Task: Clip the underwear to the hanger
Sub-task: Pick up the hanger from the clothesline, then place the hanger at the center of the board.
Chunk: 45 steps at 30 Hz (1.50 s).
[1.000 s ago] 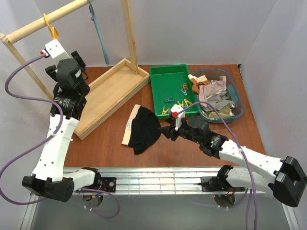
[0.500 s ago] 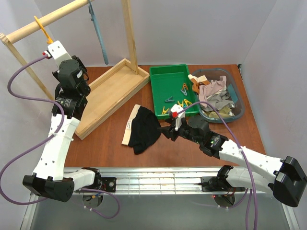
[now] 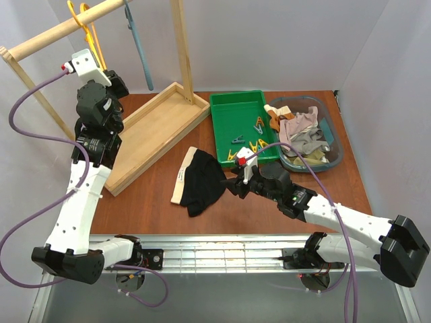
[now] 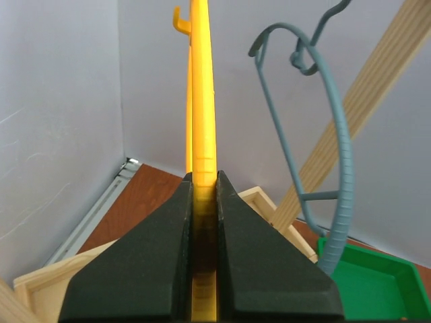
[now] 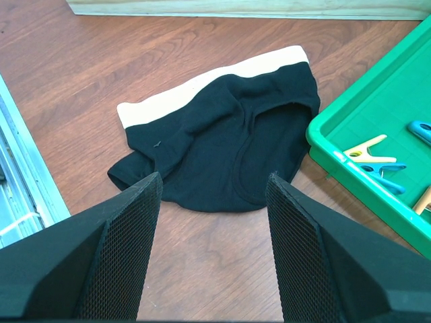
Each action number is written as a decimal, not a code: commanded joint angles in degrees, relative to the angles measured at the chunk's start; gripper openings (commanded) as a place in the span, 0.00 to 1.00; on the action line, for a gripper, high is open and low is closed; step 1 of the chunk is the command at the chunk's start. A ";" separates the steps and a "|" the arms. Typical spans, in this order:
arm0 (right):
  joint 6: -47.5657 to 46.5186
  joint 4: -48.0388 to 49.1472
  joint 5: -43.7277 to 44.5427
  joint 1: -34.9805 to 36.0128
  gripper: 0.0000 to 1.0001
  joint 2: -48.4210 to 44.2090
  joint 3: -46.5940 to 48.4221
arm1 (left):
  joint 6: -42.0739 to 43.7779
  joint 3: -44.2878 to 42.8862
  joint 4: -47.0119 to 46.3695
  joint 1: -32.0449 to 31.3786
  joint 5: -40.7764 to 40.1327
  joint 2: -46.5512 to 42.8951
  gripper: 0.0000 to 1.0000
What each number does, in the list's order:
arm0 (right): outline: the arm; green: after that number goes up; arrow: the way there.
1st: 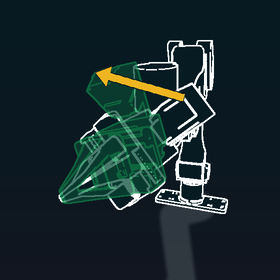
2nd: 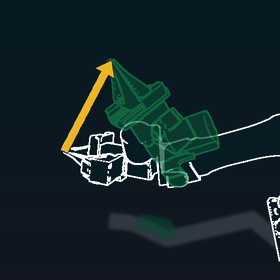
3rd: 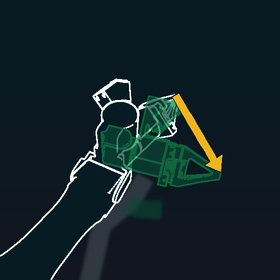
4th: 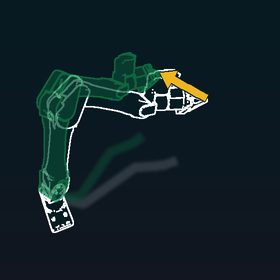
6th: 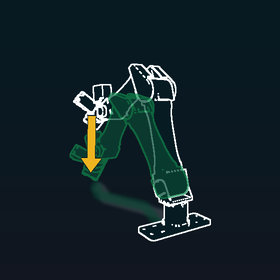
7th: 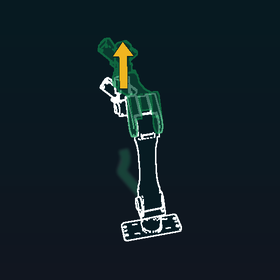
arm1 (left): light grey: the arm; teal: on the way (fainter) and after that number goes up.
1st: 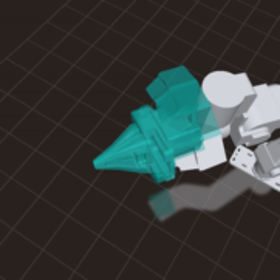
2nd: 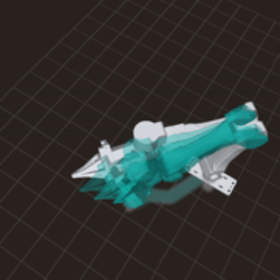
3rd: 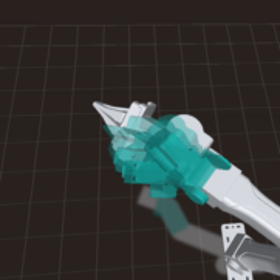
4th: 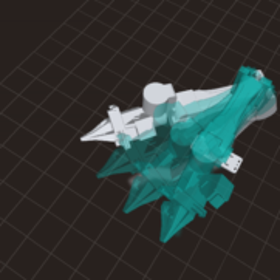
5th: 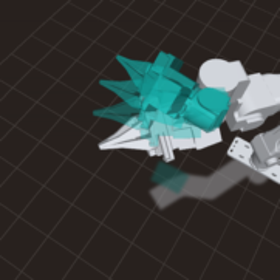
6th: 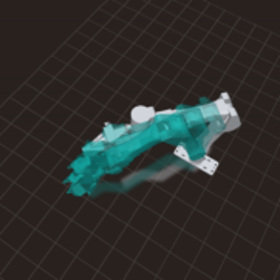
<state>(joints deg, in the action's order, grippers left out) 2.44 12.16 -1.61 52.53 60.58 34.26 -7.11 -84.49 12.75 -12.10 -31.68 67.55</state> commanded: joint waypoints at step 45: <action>19.71 24.13 -9.72 -0.15 0.54 36.88 26.02 | -45.00 82.29 -38.85 -6.17 31.25 -43.82 0.00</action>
<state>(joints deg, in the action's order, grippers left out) 18.22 31.57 -7.44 52.51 94.59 56.07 -49.78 -3.70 -20.03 -16.51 -0.91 24.40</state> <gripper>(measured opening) 0.537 0.044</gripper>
